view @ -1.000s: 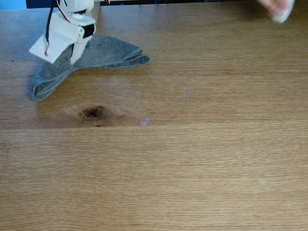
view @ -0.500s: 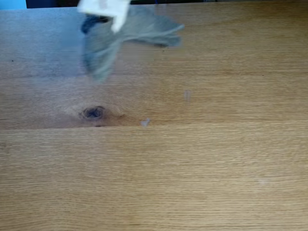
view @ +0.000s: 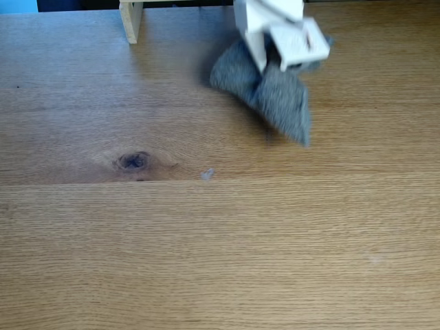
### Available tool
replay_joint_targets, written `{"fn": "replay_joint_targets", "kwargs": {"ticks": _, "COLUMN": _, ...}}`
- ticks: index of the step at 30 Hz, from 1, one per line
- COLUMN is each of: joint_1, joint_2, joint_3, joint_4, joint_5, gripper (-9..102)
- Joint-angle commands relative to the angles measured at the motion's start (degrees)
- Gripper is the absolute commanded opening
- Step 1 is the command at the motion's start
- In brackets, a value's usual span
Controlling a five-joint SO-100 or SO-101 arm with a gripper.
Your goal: Clean the area in front of the robot
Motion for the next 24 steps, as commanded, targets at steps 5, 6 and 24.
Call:
{"fn": "replay_joint_targets", "kwargs": {"ticks": 5, "joint_1": -2.6, "joint_2": -17.8, "joint_3": -1.9, "joint_4": -19.7, "joint_5": -4.1, "gripper": 0}}
{"fn": "replay_joint_targets", "kwargs": {"ticks": 6, "joint_1": -3.3, "joint_2": -19.7, "joint_3": -1.9, "joint_4": -22.5, "joint_5": -5.2, "gripper": 0}}
{"fn": "replay_joint_targets", "kwargs": {"ticks": 24, "joint_1": 8.0, "joint_2": -46.4, "joint_3": -25.8, "joint_4": -38.6, "joint_5": -13.4, "gripper": 0}}
